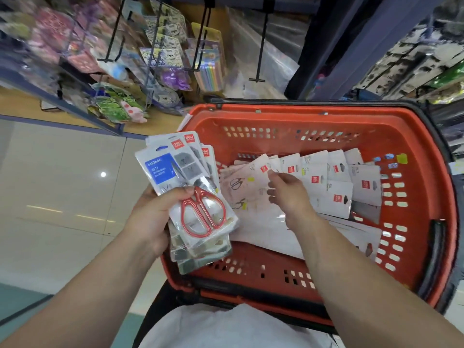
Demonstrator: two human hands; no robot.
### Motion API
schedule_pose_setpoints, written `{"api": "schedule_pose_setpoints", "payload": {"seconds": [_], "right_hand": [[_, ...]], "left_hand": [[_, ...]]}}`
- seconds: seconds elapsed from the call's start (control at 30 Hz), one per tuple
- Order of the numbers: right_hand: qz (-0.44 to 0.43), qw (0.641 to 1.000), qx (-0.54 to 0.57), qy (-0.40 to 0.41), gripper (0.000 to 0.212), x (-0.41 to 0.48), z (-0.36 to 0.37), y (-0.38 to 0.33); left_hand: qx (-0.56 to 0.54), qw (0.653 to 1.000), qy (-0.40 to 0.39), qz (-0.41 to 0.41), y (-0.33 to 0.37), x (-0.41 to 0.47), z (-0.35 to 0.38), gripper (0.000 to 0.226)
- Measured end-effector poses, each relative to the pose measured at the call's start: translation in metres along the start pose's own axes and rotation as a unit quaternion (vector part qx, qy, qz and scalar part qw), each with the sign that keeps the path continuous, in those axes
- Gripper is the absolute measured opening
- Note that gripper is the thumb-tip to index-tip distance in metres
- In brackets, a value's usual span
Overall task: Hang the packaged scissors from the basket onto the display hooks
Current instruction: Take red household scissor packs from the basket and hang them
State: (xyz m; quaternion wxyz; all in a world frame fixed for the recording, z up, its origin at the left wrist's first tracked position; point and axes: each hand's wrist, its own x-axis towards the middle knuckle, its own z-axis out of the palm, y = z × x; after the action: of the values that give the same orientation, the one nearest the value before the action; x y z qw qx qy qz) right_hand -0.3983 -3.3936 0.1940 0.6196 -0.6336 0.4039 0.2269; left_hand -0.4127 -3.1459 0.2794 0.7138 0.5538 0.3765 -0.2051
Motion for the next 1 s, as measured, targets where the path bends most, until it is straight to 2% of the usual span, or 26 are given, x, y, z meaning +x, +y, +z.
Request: {"api": "schedule_pose_setpoints", "payload": {"seconds": [0.07,0.17,0.23,0.33,0.4,0.57,0.73,0.87,1.0], "right_hand": [[0.050,0.998,-0.012,0.030,0.031,0.034,0.002,0.017],[0.115,0.993,0.015,0.035,0.026,0.059,0.025,0.029],[0.124,0.991,0.016,0.043,0.022,0.070,0.046,0.034],[0.107,0.991,0.000,0.086,0.013,0.084,0.065,0.041],[0.080,0.992,-0.028,0.098,0.004,0.084,0.070,0.040],[-0.081,0.983,-0.114,0.120,0.018,0.039,0.053,0.011],[-0.198,0.969,-0.115,0.094,0.025,-0.029,0.001,-0.034],[-0.268,0.954,-0.099,0.093,0.024,-0.089,-0.030,-0.075],[-0.292,0.952,-0.046,0.083,0.018,-0.127,-0.038,-0.098]], "left_hand": [[0.008,1.000,-0.002,0.026,0.012,-0.001,-0.008,0.066],[0.007,0.999,0.002,0.046,0.025,0.000,-0.014,0.066],[0.001,0.998,0.021,0.051,0.029,0.004,-0.019,0.069],[-0.008,0.999,0.033,0.042,0.033,0.006,-0.025,0.058],[-0.013,0.999,0.032,0.035,0.033,0.008,-0.030,0.054],[-0.072,0.997,0.019,0.020,0.031,0.005,-0.028,0.066],[-0.119,0.993,-0.002,-0.004,0.027,-0.004,-0.001,0.058],[-0.114,0.993,-0.020,-0.011,0.021,-0.016,0.027,0.060],[-0.113,0.993,-0.033,-0.023,0.014,-0.034,0.057,0.052]]}}
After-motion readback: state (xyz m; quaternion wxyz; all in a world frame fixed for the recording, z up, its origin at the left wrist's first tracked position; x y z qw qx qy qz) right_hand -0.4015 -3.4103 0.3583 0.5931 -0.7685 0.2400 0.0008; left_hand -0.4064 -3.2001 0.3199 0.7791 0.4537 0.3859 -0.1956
